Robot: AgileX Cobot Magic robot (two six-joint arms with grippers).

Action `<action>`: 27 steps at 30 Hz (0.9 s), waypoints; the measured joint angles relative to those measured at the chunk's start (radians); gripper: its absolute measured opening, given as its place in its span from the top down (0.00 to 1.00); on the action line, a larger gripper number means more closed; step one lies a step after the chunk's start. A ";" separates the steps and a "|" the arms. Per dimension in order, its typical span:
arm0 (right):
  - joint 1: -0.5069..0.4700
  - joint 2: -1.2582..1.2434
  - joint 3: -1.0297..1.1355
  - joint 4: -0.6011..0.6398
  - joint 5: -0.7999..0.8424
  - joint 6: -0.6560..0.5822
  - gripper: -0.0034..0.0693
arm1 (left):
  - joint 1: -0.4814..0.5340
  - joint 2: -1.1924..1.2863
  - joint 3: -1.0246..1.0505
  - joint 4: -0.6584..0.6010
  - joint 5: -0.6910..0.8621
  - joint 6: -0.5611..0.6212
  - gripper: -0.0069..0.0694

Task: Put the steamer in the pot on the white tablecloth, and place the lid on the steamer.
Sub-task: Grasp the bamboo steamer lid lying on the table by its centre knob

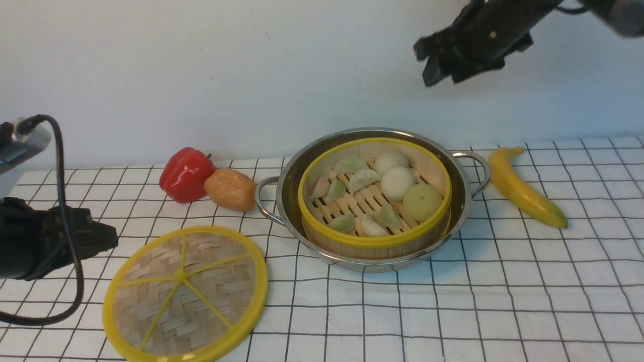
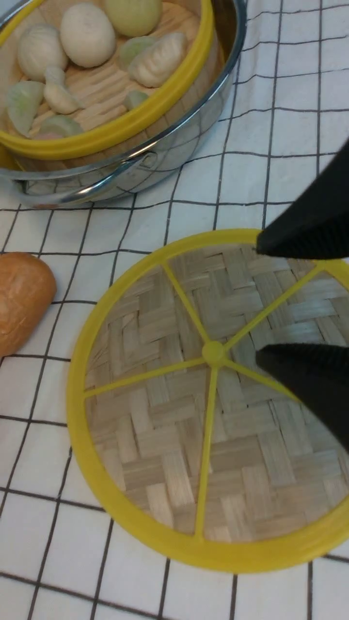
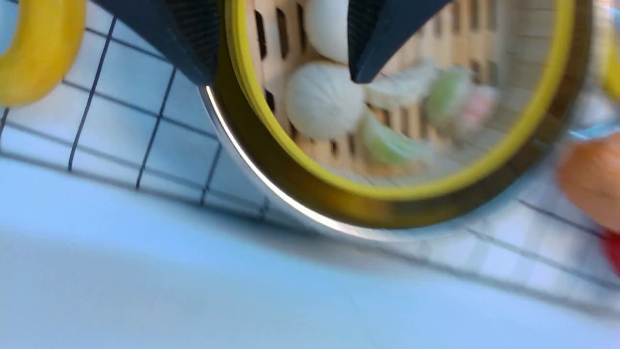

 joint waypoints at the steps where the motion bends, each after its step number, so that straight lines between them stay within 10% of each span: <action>1: -0.014 -0.027 0.000 0.022 0.000 0.000 0.45 | -0.032 0.013 0.000 0.007 -0.008 0.001 0.59; 11: -0.236 -0.515 0.162 0.165 -0.012 -0.147 0.45 | -0.375 0.118 -0.061 0.283 -0.113 -0.203 0.59; 20: -0.245 -0.976 0.537 0.126 -0.003 -0.207 0.45 | -0.401 0.188 -0.216 0.703 -0.059 -0.636 0.59; 27: -0.245 -1.256 0.700 0.074 -0.002 -0.210 0.45 | -0.401 0.326 -0.282 0.777 -0.005 -0.689 0.59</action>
